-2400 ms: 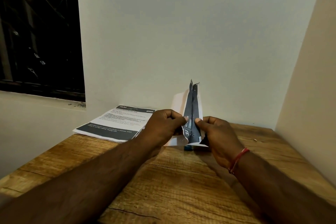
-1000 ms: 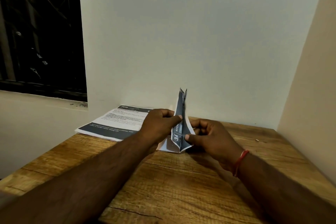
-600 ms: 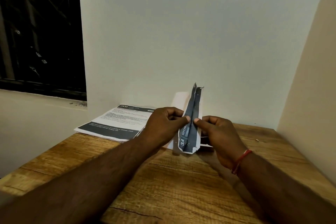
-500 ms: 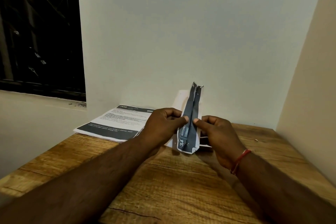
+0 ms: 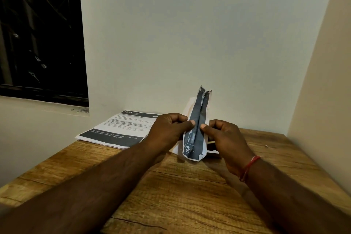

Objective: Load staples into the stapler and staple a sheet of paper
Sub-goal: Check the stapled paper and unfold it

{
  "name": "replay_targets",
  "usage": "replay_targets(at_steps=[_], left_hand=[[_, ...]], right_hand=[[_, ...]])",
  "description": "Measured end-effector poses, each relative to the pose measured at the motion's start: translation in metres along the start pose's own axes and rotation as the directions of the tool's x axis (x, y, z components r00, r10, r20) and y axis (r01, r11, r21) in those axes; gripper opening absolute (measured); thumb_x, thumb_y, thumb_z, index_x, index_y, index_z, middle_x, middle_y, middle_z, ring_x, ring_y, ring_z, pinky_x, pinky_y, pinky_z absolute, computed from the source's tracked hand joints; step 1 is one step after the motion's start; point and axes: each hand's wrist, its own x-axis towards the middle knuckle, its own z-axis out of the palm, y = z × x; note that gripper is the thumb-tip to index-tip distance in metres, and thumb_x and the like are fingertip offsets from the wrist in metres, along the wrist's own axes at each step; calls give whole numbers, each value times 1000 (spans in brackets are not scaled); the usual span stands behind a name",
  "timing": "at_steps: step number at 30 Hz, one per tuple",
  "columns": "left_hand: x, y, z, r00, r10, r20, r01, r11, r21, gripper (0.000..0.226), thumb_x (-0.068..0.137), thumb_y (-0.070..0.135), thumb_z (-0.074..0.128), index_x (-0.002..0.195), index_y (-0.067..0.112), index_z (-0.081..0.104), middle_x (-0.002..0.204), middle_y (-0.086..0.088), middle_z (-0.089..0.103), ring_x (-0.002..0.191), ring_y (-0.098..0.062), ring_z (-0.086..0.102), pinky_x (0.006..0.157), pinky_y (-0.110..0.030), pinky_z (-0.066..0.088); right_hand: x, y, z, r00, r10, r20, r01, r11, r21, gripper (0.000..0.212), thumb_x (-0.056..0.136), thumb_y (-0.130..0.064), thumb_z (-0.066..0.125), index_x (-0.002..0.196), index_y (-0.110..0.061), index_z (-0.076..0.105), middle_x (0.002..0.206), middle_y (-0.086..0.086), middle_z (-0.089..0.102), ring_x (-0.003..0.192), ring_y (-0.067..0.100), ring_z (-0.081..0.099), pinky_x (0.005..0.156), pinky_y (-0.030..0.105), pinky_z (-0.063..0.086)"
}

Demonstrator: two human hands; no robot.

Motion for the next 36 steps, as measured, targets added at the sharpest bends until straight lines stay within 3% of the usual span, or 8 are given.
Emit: replay_targets(at_steps=[8, 13, 17, 20, 25, 29, 36], left_hand=[[2, -1, -2, 1000, 13, -7, -12, 999, 31, 12, 98, 28, 87, 87, 23, 86, 97, -9, 88, 99, -35, 86, 97, -53, 69], [3, 0, -5, 997, 72, -33, -69, 994, 80, 11, 97, 40, 88, 92, 30, 87, 94, 1, 88, 87, -16, 86, 80, -33, 66], [1, 1, -5, 991, 134, -24, -131, 985, 117, 8, 98, 37, 87, 90, 38, 87, 94, 5, 88, 85, -12, 86, 74, -25, 64], [-2, 1, -3, 984, 176, 8, -174, 969, 174, 7, 98, 35, 87, 92, 34, 86, 95, 5, 88, 90, -13, 86, 81, -32, 70], [-6, 4, 0, 986, 164, 4, -162, 968, 194, 9, 101, 33, 84, 100, 24, 86, 96, 3, 88, 91, -16, 86, 88, -42, 71], [-8, 6, 0, 983, 181, -13, -173, 956, 236, 16, 102, 38, 83, 98, 24, 88, 91, 5, 87, 85, -14, 85, 84, -39, 71], [-6, 5, -1, 987, 161, -22, -155, 974, 162, 18, 101, 36, 84, 92, 22, 88, 88, 3, 87, 79, -7, 82, 68, -16, 60]], right_hand=[[0, 0, 0, 1000, -17, 21, 17, 1000, -10, 26, 109, -22, 71, 89, -5, 74, 91, 14, 85, 80, 27, 85, 63, 33, 65], [-2, 2, 5, 995, -69, 75, 77, 991, -106, 25, 108, -19, 72, 98, 4, 72, 94, 15, 84, 88, 32, 84, 79, 47, 71], [-4, 2, 5, 995, -84, 60, 91, 990, -112, 23, 107, -22, 74, 99, -1, 74, 92, 10, 85, 87, 26, 85, 76, 40, 70], [-3, 1, 3, 994, -105, 3, 105, 992, -66, 26, 105, -33, 75, 96, -9, 76, 92, 8, 86, 85, 22, 86, 69, 30, 67], [-1, 3, 2, 992, -123, -19, 123, 992, -19, 19, 110, -22, 69, 99, -9, 78, 92, 11, 85, 85, 27, 86, 73, 41, 71], [-2, 6, 4, 985, -171, 25, 172, 984, -52, 15, 110, -21, 69, 111, -12, 81, 96, 6, 86, 88, 21, 85, 71, 35, 70], [-1, 4, 4, 992, -129, -3, 129, 992, 4, 16, 110, -21, 69, 107, -13, 82, 95, 9, 86, 86, 25, 85, 68, 34, 68]])
